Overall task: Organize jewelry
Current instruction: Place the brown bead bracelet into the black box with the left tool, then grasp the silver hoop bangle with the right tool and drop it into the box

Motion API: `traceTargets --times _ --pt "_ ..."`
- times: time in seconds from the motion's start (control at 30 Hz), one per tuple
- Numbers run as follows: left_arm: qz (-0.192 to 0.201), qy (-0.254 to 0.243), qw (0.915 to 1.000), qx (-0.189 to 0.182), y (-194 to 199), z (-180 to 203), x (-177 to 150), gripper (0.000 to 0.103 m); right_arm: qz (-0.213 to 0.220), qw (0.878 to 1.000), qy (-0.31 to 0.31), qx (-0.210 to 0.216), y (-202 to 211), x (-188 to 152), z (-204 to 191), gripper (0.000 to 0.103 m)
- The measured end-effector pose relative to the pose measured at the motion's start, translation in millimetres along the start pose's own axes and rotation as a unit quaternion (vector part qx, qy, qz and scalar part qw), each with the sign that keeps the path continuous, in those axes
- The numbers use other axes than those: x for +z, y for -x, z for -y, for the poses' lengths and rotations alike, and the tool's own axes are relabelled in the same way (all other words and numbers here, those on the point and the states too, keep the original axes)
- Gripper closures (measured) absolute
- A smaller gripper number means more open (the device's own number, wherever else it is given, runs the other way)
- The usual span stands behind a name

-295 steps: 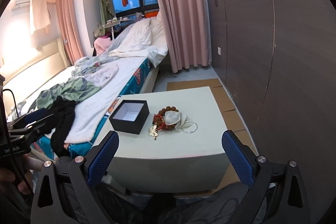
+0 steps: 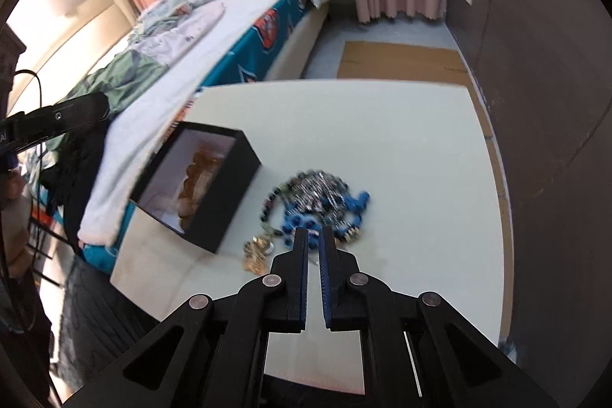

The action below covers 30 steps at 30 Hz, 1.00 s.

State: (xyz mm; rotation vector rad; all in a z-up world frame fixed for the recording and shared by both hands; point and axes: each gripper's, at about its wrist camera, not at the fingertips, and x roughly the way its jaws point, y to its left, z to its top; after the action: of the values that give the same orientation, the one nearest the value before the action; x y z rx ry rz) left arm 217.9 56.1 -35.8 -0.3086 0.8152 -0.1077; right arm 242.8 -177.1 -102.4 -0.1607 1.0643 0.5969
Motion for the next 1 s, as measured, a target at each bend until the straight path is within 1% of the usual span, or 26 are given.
traceTargets --times 0.03,0.1,0.17,0.2,0.23,0.27,0.3,0.33,0.43,0.5,0.63,0.7,0.77,0.8,0.83,0.93,1.0 --pt "0.007 0.002 1.0 0.0 4 -2 0 0.033 0.002 1.0 0.007 -0.002 1 2 -3 0.094" --pt "0.009 0.006 0.9999 0.002 9 -8 -1 0.033 -0.004 1.0 0.012 -0.01 -4 5 -8 0.094" --pt "0.01 0.011 0.9999 0.006 12 -15 -3 0.033 -0.018 1.0 0.01 -0.009 -11 8 -10 0.083" --pt "0.011 0.014 0.9998 0.008 14 -19 -5 0.033 -0.029 1.0 0.008 -0.007 -16 8 -9 0.068" --pt "0.011 0.017 0.9998 0.01 16 -22 -7 0.033 -0.033 0.999 0.008 -0.009 -20 9 -9 0.056" --pt "0.011 0.019 0.9997 0.012 17 -25 -9 0.033 -0.033 0.999 0.01 -0.016 -22 8 -7 0.052" --pt "0.01 0.024 0.9996 0.012 18 -29 -12 0.033 -0.036 0.999 0.014 -0.026 -26 6 -6 0.046" --pt "0.01 0.027 0.9995 0.012 18 -31 -15 0.033 -0.044 0.998 0.015 -0.031 -32 4 -4 0.045" --pt "0.006 0.036 0.9993 0.01 17 -37 -23 0.033 -0.071 0.997 0.016 -0.029 -52 -3 2 0.045" --pt "0.001 0.042 0.9991 0.009 16 -42 -29 0.033 -0.081 0.996 0.022 -0.031 -64 -6 1 0.045" --pt "-0.006 0.052 0.9986 0.011 17 -49 -38 0.033 -0.094 0.995 0.026 -0.025 -83 -7 4 0.045" --pt "-0.008 0.057 0.9983 0.014 17 -52 -41 0.033 -0.099 0.994 0.03 -0.029 -90 -7 4 0.045" --pt "-0.009 0.061 0.998 0.014 17 -54 -44 0.033 -0.094 0.994 0.041 -0.032 -90 -6 1 0.045" --pt "-0.009 0.064 0.9978 0.014 17 -55 -46 0.033 -0.095 0.994 0.043 -0.03 -91 -6 0 0.047" --pt "-0.009 0.065 0.9978 0.014 17 -56 -47 0.033 -0.095 0.994 0.045 -0.028 -90 -6 -2 0.051" --pt "-0.008 0.067 0.9977 0.011 16 -56 -48 0.033 -0.091 0.994 0.053 -0.032 -84 -6 -5 0.052" --pt "-0.008 0.065 0.9978 0.009 15 -55 -48 0.033 -0.085 0.995 0.05 -0.028 -77 -4 -4 0.052"
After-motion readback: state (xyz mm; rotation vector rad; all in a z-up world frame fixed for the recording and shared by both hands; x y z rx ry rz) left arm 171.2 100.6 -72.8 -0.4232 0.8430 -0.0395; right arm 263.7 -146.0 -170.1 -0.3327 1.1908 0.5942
